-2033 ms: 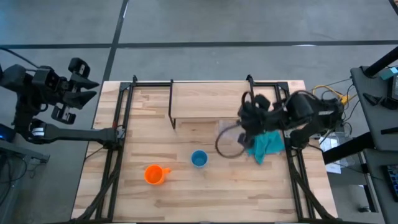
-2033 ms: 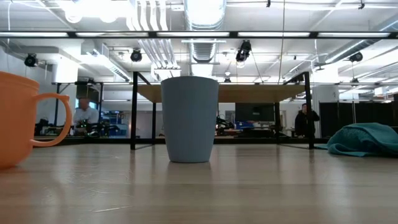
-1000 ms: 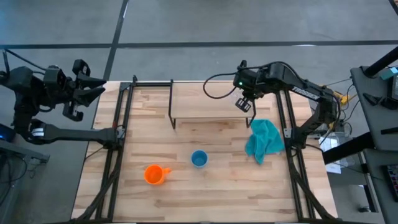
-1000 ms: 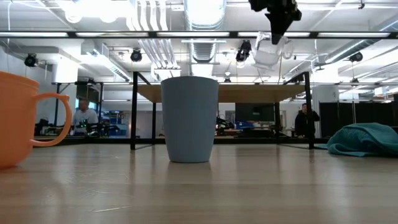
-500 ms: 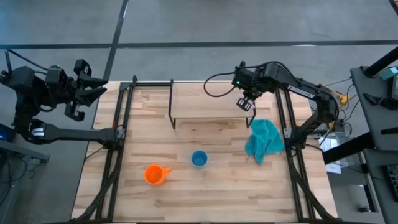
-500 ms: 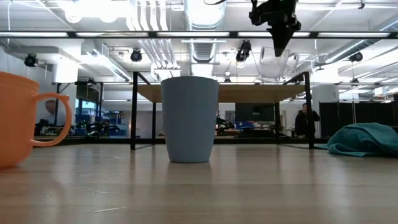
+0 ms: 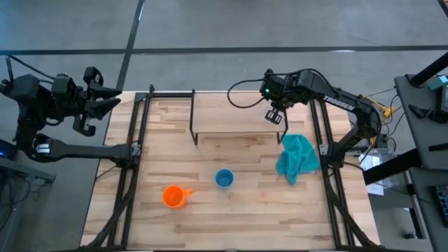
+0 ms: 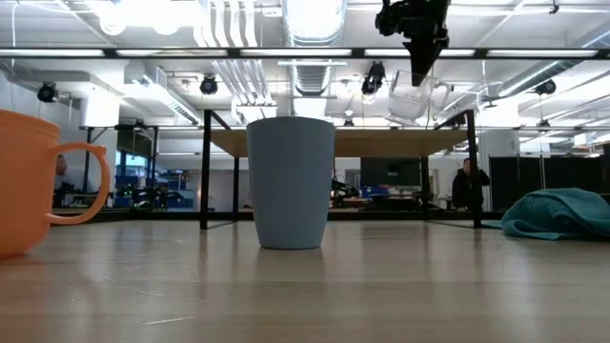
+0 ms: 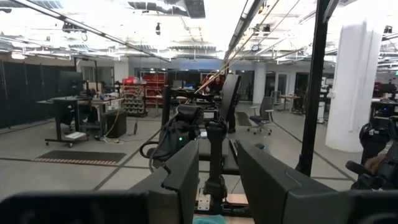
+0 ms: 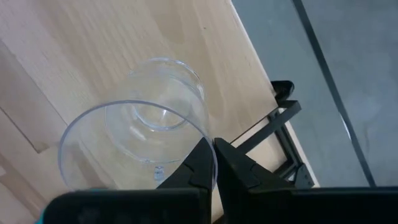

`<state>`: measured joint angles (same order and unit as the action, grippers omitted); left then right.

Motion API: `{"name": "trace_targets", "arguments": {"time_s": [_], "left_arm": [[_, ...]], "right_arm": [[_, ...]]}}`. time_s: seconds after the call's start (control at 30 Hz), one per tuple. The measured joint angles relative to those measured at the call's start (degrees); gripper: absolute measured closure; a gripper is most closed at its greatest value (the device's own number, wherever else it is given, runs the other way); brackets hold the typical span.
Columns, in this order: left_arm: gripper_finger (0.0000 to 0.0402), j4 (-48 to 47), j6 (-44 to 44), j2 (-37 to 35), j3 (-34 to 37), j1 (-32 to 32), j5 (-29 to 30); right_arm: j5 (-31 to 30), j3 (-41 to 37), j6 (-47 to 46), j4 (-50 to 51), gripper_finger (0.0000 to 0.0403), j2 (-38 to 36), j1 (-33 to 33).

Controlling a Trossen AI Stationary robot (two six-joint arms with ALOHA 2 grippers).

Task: Stack small to large cups/mugs on shelf
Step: Put the transparent cup on the shelf

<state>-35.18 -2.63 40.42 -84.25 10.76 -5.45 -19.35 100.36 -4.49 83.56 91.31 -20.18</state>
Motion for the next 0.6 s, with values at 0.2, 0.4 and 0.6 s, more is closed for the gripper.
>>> {"name": "trace_targets", "arguments": {"time_s": [0.2,0.4,0.6], "left_arm": [[0.0302,-0.1,0.0,0.0,0.2,0.0,0.0],[0.0302,-0.2,0.0,0.0,0.3,0.0,0.0],[0.0302,-0.2,0.0,0.0,0.3,0.0,0.0]], "right_arm": [[-0.2,0.0,-1.7,-0.4,0.0394,0.0,0.0],[-0.2,0.0,1.3,-0.5,0.0382,0.1,-0.1],[-0.2,0.0,1.6,-0.6,0.0343,1.7,-0.1]]}}
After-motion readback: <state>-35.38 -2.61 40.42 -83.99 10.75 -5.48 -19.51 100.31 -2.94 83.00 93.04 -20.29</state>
